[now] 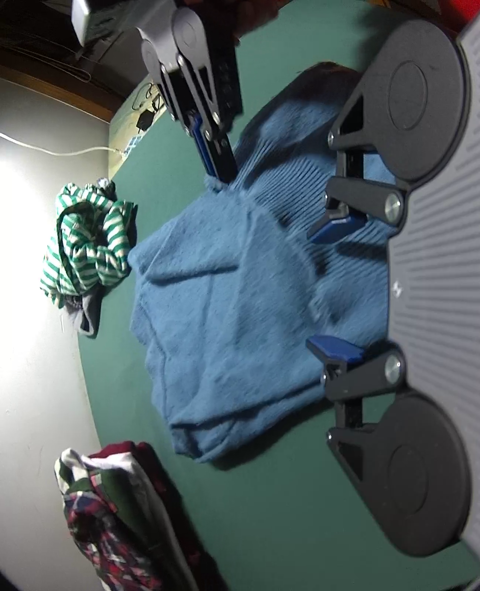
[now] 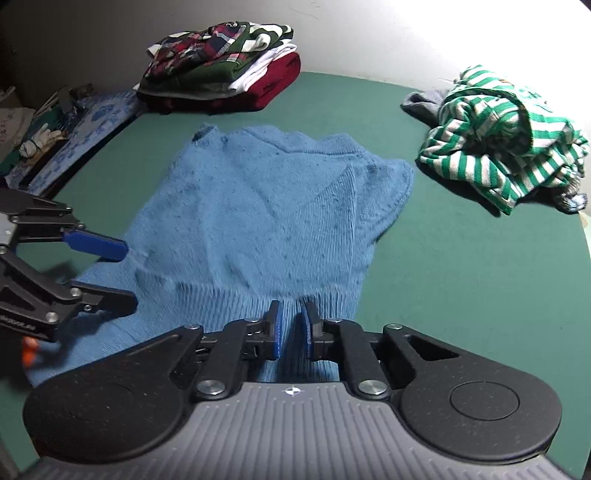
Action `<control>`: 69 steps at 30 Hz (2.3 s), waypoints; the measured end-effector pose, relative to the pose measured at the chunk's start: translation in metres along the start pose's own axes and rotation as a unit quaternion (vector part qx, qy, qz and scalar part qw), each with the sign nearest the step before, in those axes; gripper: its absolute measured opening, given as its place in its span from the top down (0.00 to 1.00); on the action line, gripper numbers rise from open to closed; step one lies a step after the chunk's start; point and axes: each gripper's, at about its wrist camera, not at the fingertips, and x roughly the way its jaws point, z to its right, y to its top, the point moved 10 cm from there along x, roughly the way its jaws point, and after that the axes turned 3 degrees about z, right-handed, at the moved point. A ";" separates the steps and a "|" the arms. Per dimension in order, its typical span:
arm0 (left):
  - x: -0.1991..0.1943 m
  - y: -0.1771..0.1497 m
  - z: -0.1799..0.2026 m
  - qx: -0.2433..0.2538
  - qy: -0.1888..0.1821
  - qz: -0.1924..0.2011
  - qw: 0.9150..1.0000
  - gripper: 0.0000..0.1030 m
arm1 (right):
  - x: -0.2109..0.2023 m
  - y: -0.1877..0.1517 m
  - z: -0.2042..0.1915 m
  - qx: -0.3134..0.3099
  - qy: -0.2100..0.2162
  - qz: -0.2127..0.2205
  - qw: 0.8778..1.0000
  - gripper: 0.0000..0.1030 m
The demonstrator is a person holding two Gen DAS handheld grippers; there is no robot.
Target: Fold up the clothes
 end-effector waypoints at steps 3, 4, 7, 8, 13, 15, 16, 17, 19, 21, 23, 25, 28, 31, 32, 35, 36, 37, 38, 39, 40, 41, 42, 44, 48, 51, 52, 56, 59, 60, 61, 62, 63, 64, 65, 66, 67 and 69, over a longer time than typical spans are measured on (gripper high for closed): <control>0.008 0.019 -0.027 0.010 0.033 -0.029 0.999 0.35 | 0.001 0.022 0.014 0.014 0.000 -0.021 1.000 0.65; 0.010 0.025 -0.037 0.008 0.040 -0.033 0.999 0.35 | 0.004 0.029 0.020 0.019 -0.003 -0.026 0.999 0.65; 0.019 0.039 -0.064 -0.009 0.057 -0.041 0.997 0.30 | 0.015 0.047 0.038 0.039 -0.002 -0.039 0.998 0.63; 0.023 0.041 -0.073 -0.018 0.059 -0.043 0.997 0.27 | 0.020 0.050 0.043 0.045 0.001 -0.044 0.998 0.63; 0.042 0.044 -0.095 -0.044 0.064 -0.048 0.996 0.26 | 0.045 0.055 0.063 0.070 0.009 -0.076 0.995 0.62; 0.048 0.040 -0.096 -0.051 0.058 -0.051 0.996 0.26 | 0.052 0.050 0.068 0.090 0.014 -0.088 0.992 0.62; 0.050 0.038 -0.095 -0.052 0.057 -0.053 0.996 0.26 | 0.053 0.048 0.069 0.098 0.019 -0.090 0.991 0.62; 0.052 0.037 -0.095 -0.052 0.056 -0.054 0.996 0.25 | 0.055 0.046 0.069 0.105 0.026 -0.092 0.990 0.62; 0.056 0.037 -0.096 -0.057 0.053 -0.052 0.996 0.22 | 0.057 0.044 0.070 0.112 0.033 -0.091 0.989 0.62; 0.059 0.039 -0.100 -0.064 0.050 -0.049 0.995 0.18 | 0.061 0.046 0.071 0.117 0.035 -0.089 0.988 0.62; 0.063 0.041 -0.103 -0.076 0.044 -0.047 0.995 0.17 | 0.068 0.047 0.074 0.123 0.033 -0.093 0.988 0.62; 0.067 0.045 -0.105 -0.086 0.038 -0.044 0.995 0.17 | 0.073 0.050 0.077 0.129 0.032 -0.091 0.987 0.60; 0.072 0.049 -0.106 -0.089 0.032 -0.041 0.995 0.17 | 0.081 0.056 0.082 0.135 0.030 -0.085 0.987 0.57; 0.079 0.053 -0.109 -0.095 0.031 -0.039 0.994 0.13 | 0.088 0.062 0.088 0.144 0.029 -0.076 0.986 0.55; 0.081 0.054 -0.111 -0.097 0.030 -0.037 0.994 0.10 | 0.091 0.065 0.090 0.148 0.030 -0.072 0.986 0.54; 0.086 0.059 -0.115 -0.099 0.026 -0.030 0.994 0.09 | 0.095 0.073 0.094 0.157 0.035 -0.062 0.985 0.54; 0.088 0.062 -0.116 -0.099 0.024 -0.029 0.994 0.09 | 0.096 0.075 0.096 0.158 0.038 -0.060 0.985 0.54; 0.089 0.064 -0.117 -0.098 0.023 -0.027 0.995 0.09 | 0.097 0.077 0.098 0.158 0.041 -0.058 0.985 0.53; 0.091 0.066 -0.117 -0.097 0.022 -0.025 0.995 0.09 | 0.098 0.079 0.099 0.158 0.044 -0.055 0.985 0.54; 0.092 0.068 -0.118 -0.096 0.021 -0.023 0.995 0.09 | 0.099 0.081 0.101 0.158 0.047 -0.052 0.985 0.54; 0.094 0.070 -0.119 -0.095 0.020 -0.021 0.995 0.09 | 0.100 0.083 0.102 0.157 0.049 -0.050 0.985 0.54; 0.095 0.071 -0.119 -0.096 0.018 -0.018 0.995 0.09 | 0.101 0.085 0.103 0.158 0.053 -0.047 0.985 0.54; 0.095 0.072 -0.118 -0.098 0.014 -0.016 0.995 0.09 | 0.102 0.087 0.104 0.158 0.057 -0.044 0.985 0.54; 0.095 0.073 -0.116 -0.101 0.007 -0.013 0.995 0.09 | 0.104 0.089 0.105 0.155 0.062 -0.042 0.985 0.55; 0.096 0.074 -0.112 -0.107 -0.008 -0.007 0.994 0.09 | 0.105 0.091 0.106 0.128 0.059 -0.044 0.989 0.68; 0.094 0.075 -0.115 -0.121 -0.022 -0.001 0.992 0.10 | 0.107 0.091 0.107 0.120 0.065 -0.042 0.990 0.69; 0.094 0.076 -0.117 -0.129 -0.026 0.001 0.991 0.11 | 0.107 0.091 0.106 0.112 0.068 -0.041 0.991 0.69; 0.093 0.080 -0.127 -0.152 -0.032 0.009 0.988 0.26 | 0.105 0.089 0.103 0.090 0.072 -0.032 0.993 0.69; 0.091 0.082 -0.132 -0.173 -0.038 0.014 0.984 0.26 | 0.106 0.090 0.104 0.105 0.074 -0.025 0.991 0.67; 0.091 0.082 -0.133 -0.179 -0.041 0.016 0.983 0.26 | 0.107 0.090 0.105 0.112 0.075 -0.022 0.991 0.67; 0.090 0.082 -0.133 -0.182 -0.043 0.017 0.982 0.25 | 0.108 0.091 0.105 0.120 0.077 -0.020 0.990 0.67; 0.090 0.082 -0.133 -0.184 -0.044 0.018 0.982 0.25 | 0.108 0.092 0.105 0.126 0.083 -0.016 0.988 0.62; 0.091 0.082 -0.133 -0.184 -0.044 0.018 0.982 0.25 | 0.108 0.093 0.105 0.132 0.092 -0.012 0.987 0.58; 0.091 0.082 -0.133 -0.184 -0.044 0.017 0.982 0.25 | 0.109 0.094 0.102 0.131 0.103 -0.009 0.986 0.47; 0.091 0.082 -0.133 -0.184 -0.043 0.017 0.982 0.25 | 0.109 0.095 0.099 0.120 0.109 -0.008 0.987 0.37; 0.092 0.083 -0.133 -0.184 -0.039 0.016 0.982 0.27 | 0.108 0.095 0.095 0.106 0.111 -0.007 0.988 0.34; 0.092 0.083 -0.133 -0.181 -0.032 0.016 0.983 0.32 | 0.108 0.095 0.091 0.092 0.114 -0.007 0.989 0.36; 0.093 0.082 -0.134 -0.174 -0.020 0.018 0.984 0.48 | 0.108 0.095 0.088 0.063 0.086 -0.009 0.994 0.62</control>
